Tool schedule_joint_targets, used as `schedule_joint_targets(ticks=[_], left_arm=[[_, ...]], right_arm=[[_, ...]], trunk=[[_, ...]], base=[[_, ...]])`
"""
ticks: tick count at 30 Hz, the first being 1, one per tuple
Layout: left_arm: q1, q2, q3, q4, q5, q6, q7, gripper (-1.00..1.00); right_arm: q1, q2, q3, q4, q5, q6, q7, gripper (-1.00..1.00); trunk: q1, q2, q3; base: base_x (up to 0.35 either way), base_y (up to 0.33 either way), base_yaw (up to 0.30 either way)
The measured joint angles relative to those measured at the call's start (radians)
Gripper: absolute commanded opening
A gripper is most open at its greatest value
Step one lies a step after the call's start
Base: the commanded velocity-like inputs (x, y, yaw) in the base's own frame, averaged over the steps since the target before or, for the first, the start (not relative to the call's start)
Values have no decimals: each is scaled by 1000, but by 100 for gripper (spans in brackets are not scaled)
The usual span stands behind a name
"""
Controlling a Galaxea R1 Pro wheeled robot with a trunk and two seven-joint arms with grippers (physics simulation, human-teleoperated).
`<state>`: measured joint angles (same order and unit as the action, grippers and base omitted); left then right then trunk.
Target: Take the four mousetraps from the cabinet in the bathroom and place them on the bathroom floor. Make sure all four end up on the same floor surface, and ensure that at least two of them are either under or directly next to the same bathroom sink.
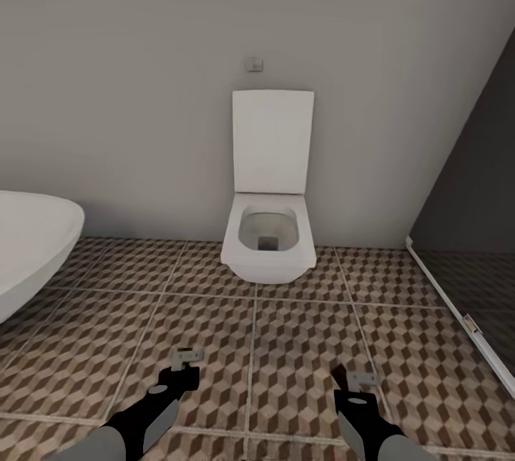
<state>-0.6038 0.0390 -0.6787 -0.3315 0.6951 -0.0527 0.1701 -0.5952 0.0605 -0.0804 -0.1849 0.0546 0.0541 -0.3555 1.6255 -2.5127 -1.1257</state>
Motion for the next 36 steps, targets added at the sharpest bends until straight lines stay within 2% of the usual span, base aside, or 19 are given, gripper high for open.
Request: schedule_joint_targets(ticks=[36], left_arm=[[0,0,-2,0,0,0,-1,-100]], right_arm=[[0,0,1,0,1,0,0,-100]], trunk=[[16,-8,-139]], base=[[0,0,0]])
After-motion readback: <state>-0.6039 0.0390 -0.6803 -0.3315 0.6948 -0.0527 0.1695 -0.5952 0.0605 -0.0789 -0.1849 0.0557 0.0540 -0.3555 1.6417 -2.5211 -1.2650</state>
